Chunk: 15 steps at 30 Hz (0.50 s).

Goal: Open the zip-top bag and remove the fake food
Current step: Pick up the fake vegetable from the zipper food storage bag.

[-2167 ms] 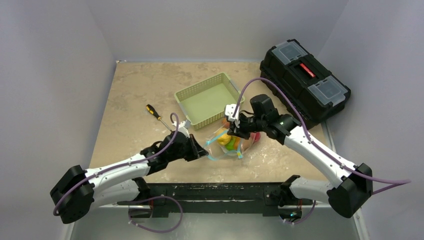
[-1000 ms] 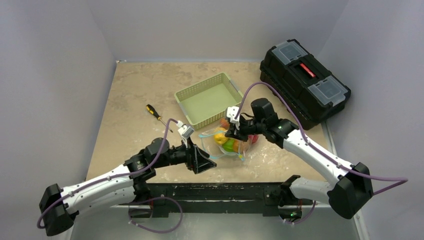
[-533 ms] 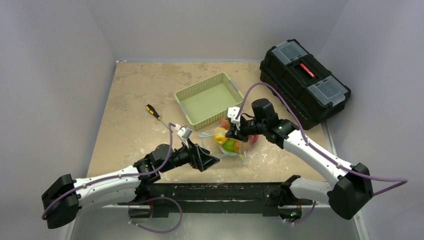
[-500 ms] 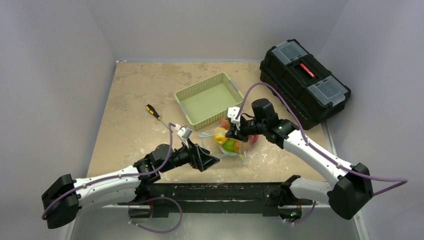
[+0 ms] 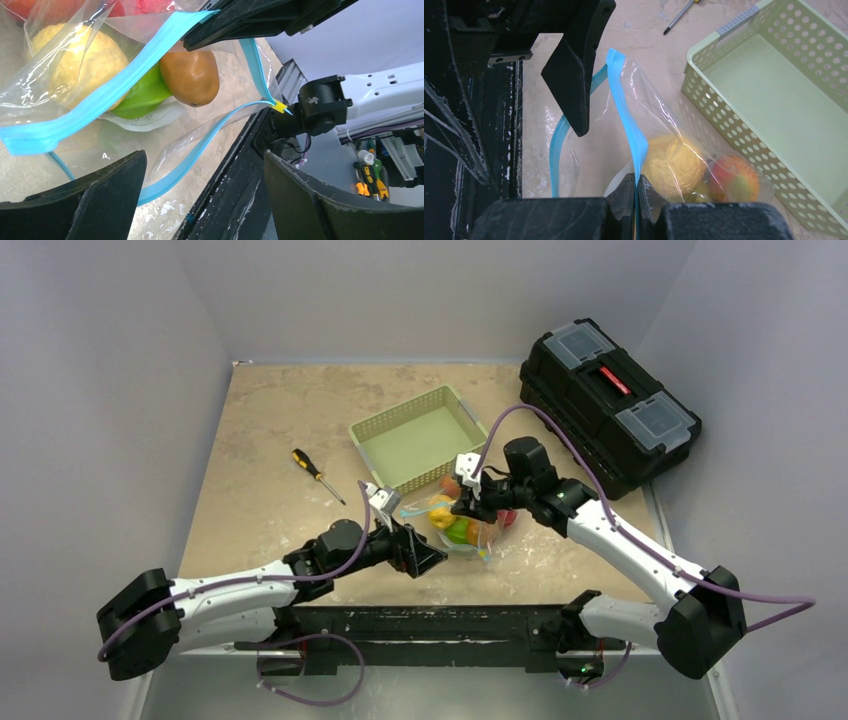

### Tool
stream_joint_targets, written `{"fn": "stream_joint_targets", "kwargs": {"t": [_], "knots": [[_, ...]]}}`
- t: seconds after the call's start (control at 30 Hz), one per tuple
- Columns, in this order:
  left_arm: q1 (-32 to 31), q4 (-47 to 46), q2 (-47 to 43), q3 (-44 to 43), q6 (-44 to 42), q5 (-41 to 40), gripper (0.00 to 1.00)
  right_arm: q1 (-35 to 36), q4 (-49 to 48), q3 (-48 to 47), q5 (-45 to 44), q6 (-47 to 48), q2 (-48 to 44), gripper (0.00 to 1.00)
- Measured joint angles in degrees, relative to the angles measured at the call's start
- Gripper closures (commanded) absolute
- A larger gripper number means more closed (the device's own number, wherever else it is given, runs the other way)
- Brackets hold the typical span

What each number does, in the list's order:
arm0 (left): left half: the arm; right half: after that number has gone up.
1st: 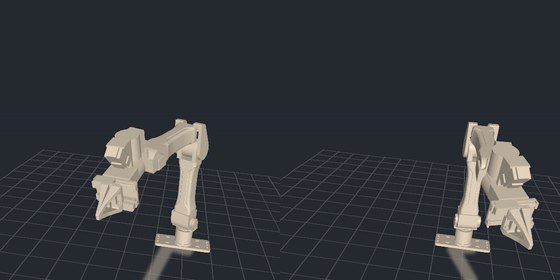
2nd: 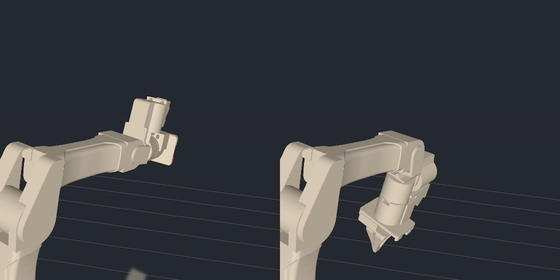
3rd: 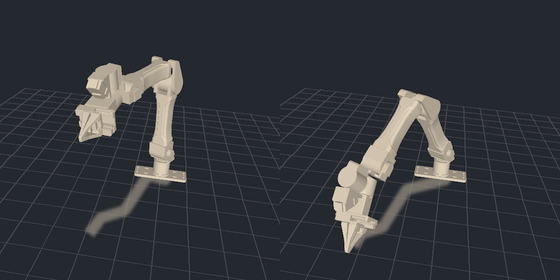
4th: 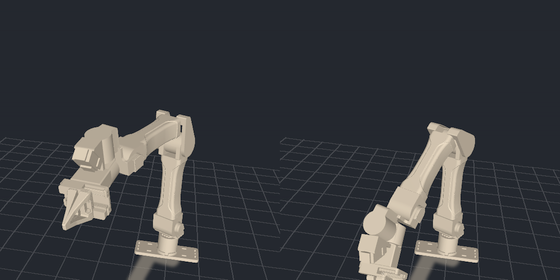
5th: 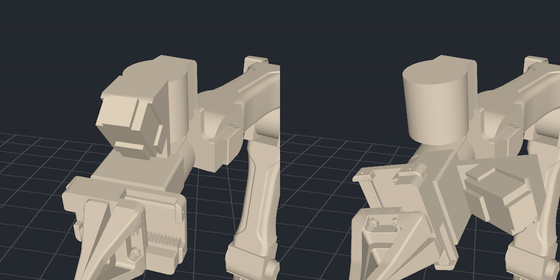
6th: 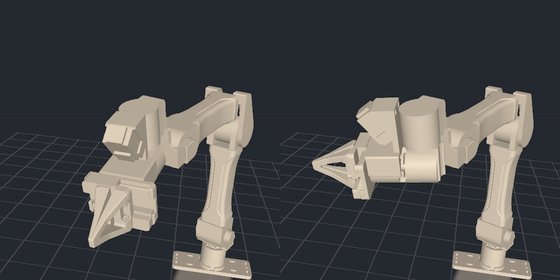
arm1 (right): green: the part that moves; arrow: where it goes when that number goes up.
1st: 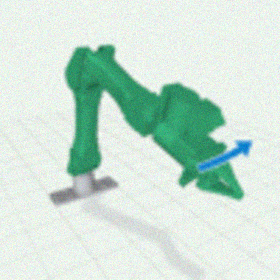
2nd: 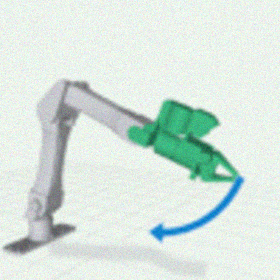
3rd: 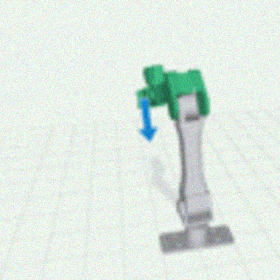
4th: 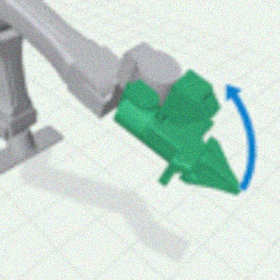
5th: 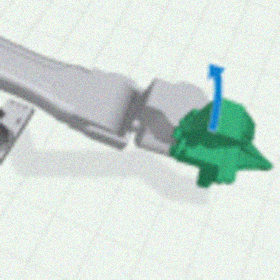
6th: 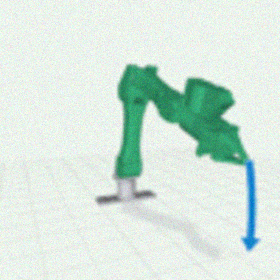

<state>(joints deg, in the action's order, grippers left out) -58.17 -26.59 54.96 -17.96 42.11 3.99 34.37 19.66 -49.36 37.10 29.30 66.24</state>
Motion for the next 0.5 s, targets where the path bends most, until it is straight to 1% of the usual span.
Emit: {"fn": "stream_joint_targets", "kwargs": {"t": [0.13,0.27,0.5], "knots": [[0.0,-2.1,4.6,-1.1,-1.2,0.0,0.27,-0.3,0.0,0.0,0.1,-0.2,0.0,1.0],[0.0,-4.5,8.5,-2.5,-1.9,-0.5,0.33,-0.5,0.0,0.0,0.2,-0.2,0.0,1.0],[-0.7,-8.6,17.0,-7.4,-2.1,-4.6,0.33,-0.6,0.0,0.0,0.2,-0.2,0.0,1.0]]}}
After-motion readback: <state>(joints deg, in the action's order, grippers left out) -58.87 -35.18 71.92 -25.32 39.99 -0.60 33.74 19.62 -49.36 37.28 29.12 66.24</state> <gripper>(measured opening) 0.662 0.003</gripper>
